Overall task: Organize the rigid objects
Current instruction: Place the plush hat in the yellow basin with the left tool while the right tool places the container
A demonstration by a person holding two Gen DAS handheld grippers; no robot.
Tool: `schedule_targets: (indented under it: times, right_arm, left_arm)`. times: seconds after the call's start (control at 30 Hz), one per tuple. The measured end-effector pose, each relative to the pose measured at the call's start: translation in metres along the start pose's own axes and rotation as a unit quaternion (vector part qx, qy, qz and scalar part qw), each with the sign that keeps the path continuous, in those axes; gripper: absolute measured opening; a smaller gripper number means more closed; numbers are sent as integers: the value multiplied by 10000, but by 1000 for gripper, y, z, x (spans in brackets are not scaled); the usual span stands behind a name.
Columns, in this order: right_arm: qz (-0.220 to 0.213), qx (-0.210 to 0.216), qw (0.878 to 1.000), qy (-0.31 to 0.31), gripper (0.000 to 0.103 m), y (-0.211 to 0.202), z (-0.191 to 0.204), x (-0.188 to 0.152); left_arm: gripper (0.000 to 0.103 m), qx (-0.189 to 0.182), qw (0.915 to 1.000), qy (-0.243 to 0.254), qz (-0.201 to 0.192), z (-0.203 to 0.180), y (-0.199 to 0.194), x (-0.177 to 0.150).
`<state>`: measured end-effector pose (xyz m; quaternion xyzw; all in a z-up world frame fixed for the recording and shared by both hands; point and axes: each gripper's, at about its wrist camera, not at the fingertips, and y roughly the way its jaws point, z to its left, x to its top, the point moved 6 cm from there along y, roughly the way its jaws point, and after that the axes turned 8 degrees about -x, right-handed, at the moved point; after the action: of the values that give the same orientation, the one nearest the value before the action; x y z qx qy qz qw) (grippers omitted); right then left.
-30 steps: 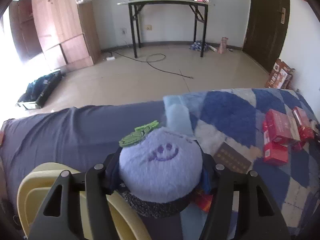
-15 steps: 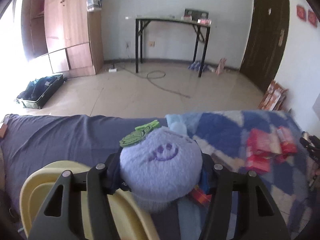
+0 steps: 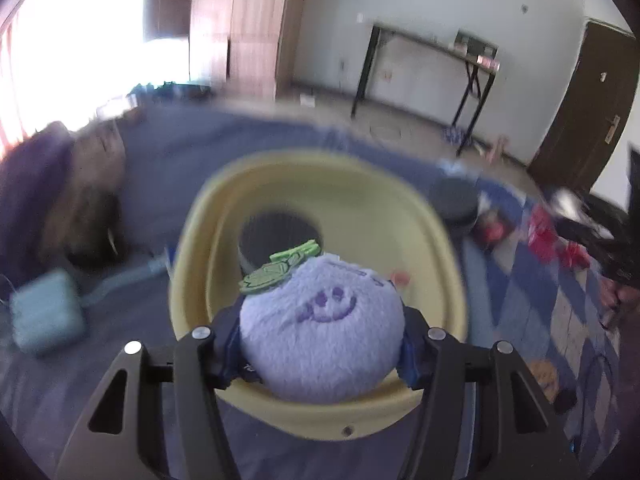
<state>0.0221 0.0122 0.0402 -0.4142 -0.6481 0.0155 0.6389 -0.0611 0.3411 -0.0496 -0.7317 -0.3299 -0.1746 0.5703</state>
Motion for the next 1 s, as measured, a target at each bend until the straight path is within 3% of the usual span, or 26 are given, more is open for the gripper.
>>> schedule_targets:
  times: [0.13,0.3,0.53,0.73,0.8,0.87,0.93,0.97,1.0]
  right_arm:
    - [452,517,9968,-410,50,86,63,33]
    - [983,405,9918,-709,50,168,95,44]
    - [1311,224,9882,-763,50,210,113,35]
    - [1386,309,9876,-671,51,225,111,39]
    - [1386,261,9879,-652,72,223,109,41]
    - [1276,217,9896,-636,79,212,105,46]
    - [977,276,9936,-503,90,181,99,57]
    - [813,234,9954,-439,101,163,92,61]
    - [544,99,9979,-329,103,138,80,68]
  left_arm:
    - [60,-9,9991,184,382,5,31,-6]
    - [60,58,9984,127,540,15,60,-4]
    - [61,230,9977,309,556,18,75,-9]
    - [64,295,9975,370,516,15,74,-8]
    - [66,350,9970,386,565,14,71,-10]
    - [85,440,9968,428,510,7,58,-8]
    - [98,341,9980,491,210,0,40,0]
    - [103,280,9983,513,41,-5,30,5]
    - [103,139,9983,535,-168,-14,20,11]
